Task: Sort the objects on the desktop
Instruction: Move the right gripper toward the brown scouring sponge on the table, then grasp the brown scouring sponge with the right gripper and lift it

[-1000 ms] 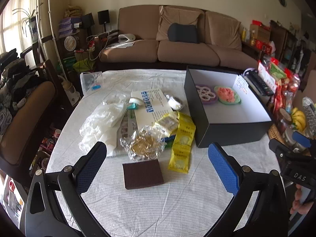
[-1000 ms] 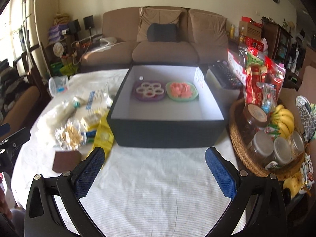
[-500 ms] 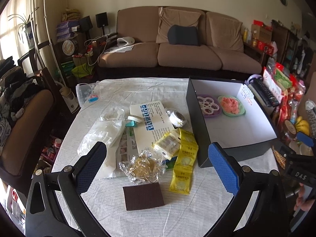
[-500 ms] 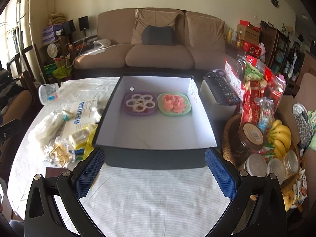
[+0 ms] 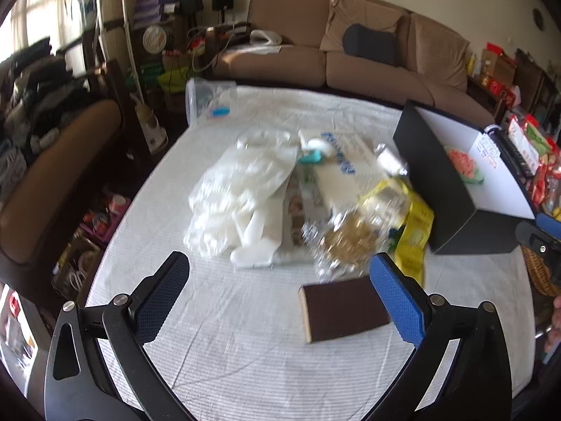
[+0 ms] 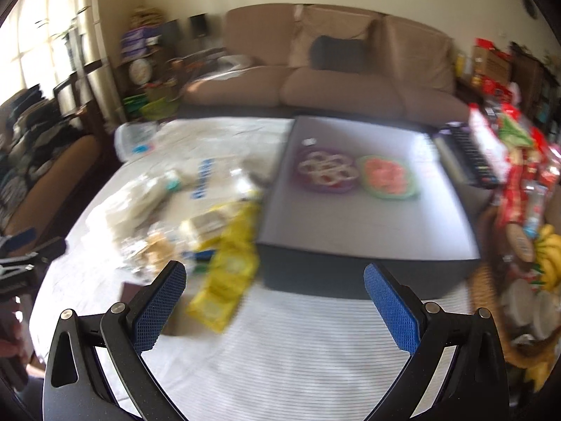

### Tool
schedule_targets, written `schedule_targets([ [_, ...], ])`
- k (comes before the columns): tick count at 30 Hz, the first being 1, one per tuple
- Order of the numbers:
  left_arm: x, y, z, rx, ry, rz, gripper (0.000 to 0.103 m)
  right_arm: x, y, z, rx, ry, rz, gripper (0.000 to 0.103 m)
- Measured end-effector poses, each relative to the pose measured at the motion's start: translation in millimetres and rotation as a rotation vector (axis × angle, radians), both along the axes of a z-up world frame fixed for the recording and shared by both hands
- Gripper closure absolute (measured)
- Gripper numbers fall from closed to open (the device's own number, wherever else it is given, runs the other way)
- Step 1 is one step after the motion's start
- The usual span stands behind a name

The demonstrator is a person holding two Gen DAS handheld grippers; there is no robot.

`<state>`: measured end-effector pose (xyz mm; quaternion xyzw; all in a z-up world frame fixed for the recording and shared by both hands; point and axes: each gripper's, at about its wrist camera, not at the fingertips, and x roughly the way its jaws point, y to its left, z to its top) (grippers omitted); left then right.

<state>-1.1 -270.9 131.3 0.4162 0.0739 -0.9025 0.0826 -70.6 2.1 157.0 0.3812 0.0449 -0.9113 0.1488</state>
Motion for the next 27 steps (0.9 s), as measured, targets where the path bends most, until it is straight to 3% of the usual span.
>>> schedule_targets([
  [6, 11.7, -20.4, -51.4, 0.088, -0.061, -0.023, 0.0, 14.9, -54.4, -45.3, -0.064, -0.063, 0.094, 0.0],
  [12, 14.2, -58.2, -63.7, 0.128, -0.034, 0.078, 0.0, 33.3, -87.9, -86.5, -0.158, -0.102, 0.092, 0.0],
  [19, 10.7, -93.8, -59.3, 0.223, 0.002, 0.14, 0.0, 48.2, -141.6, -119.1, -0.055, -0.01, 0.097, 0.0],
  [24, 3.0, -81.1, -67.7, 0.24, -0.035, 0.091, 0.0, 50.7, -166.7, -139.7, 0.02, 0.004, 0.111, 0.0],
  [27, 0.8, -72.6, -65.7, 0.243, -0.028, 0.059, 0.0, 50.9, -169.4, -144.2, 0.0, 0.007, 0.107, 0.0],
])
